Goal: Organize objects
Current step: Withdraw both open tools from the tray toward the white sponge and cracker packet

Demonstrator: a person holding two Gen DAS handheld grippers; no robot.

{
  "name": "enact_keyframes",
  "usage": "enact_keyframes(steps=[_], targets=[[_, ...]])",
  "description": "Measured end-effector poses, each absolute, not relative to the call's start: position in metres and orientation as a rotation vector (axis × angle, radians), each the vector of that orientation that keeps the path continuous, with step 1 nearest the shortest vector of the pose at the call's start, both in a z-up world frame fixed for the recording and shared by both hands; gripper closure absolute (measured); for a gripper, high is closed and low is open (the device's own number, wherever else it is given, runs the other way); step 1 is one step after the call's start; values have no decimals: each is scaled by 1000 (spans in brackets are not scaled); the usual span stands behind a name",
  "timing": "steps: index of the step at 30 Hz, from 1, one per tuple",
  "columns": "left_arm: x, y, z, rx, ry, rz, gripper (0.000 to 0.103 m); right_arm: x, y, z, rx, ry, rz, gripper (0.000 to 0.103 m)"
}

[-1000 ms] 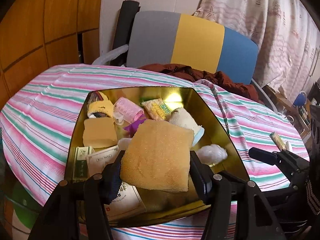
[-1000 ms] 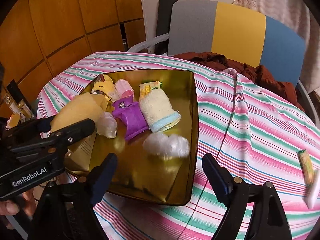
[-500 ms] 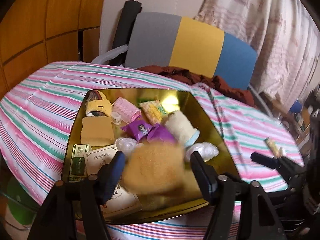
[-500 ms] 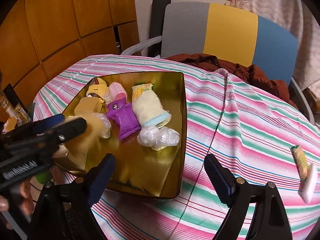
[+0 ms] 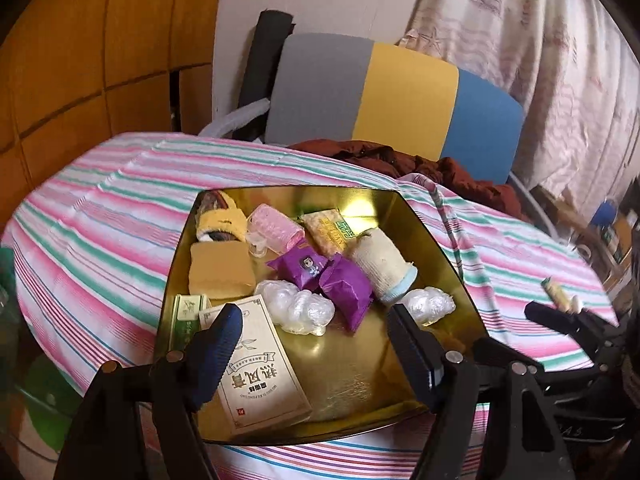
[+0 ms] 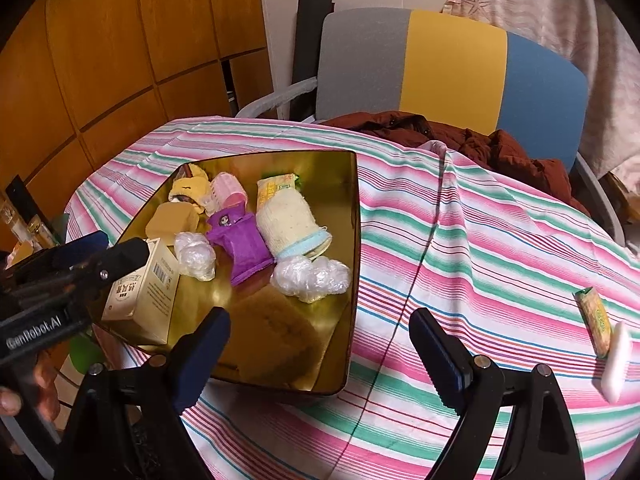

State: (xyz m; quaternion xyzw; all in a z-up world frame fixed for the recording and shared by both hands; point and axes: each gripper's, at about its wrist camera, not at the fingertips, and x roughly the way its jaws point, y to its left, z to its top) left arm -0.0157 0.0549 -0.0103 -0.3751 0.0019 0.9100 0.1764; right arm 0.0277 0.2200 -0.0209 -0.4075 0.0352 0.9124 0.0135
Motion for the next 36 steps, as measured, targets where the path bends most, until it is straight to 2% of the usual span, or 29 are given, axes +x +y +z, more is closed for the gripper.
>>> enact_keyframes(steps=[10,17,36], targets=[[-9,64,1,-1000,120,2609,28,36,224,-9,-1241,71,2839,11],[-2,73,7,-956,163,2578,28,41,248,-5,-1232,121,2780,11],[-3,126,15,-900,272,2460,28,80,391,-3,-1180,419,2436,11]])
